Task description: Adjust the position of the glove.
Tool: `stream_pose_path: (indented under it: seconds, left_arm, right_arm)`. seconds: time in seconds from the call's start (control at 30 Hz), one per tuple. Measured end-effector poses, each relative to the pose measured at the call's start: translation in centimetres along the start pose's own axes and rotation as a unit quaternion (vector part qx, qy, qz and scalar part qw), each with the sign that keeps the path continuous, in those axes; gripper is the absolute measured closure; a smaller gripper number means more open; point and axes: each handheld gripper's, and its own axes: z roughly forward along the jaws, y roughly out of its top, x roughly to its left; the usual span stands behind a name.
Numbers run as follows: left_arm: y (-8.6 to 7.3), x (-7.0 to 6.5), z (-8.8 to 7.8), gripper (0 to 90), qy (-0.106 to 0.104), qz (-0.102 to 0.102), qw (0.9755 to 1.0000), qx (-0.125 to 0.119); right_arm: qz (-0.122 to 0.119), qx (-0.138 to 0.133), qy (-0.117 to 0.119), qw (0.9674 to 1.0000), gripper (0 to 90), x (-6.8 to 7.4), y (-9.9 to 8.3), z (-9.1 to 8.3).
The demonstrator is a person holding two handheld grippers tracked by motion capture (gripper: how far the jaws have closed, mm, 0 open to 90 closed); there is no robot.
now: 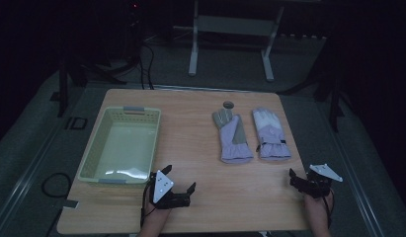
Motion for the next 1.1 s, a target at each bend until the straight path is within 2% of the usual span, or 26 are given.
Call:
stream_pose_path:
  seconds: [0.17,0.37,0.57,0.8,0.97,1.03,1.1]
  left_arm:
    - [0.0,0.0,0.0,0.0,0.0,0.0,1.0,0.0]
    - [0.0,0.0,0.0,0.0,0.002,-0.001,1.0,0.0]
    - [0.0,0.0,0.0,0.0,0.003,-0.002,1.0,0.0]
    - [0.0,0.0,0.0,0.0,0.003,-0.002,1.0,0.0]
    - [0.0,0.0,0.0,0.0,0.002,-0.001,1.0,-0.001]
    - [0.0,0.0,0.0,0.0,0.002,-0.001,1.0,-0.001]
    - [0.0,0.0,0.0,0.0,0.002,-0.001,1.0,-0.001]
  right_arm:
    - [0.003,0.011,0.016,0.9998,10.7,0.1,-0.1,-0.1]
    - [-0.004,0.012,0.027,0.9996,10.7,0.3,0.0,-0.2]
    - [0.014,-0.001,0.039,0.9991,10.7,0.1,0.8,-0.9]
    - [0.002,-0.017,0.045,0.9989,10.6,0.2,3.2,-1.9]
    - [0.011,-0.022,0.046,0.9986,10.7,0.2,5.0,-2.2]
    - [0.017,-0.01,0.065,0.9977,15.0,0.2,5.8,-2.3]
    - [0.015,-0.001,0.079,0.9968,13.9,0.3,6.7,-2.1]
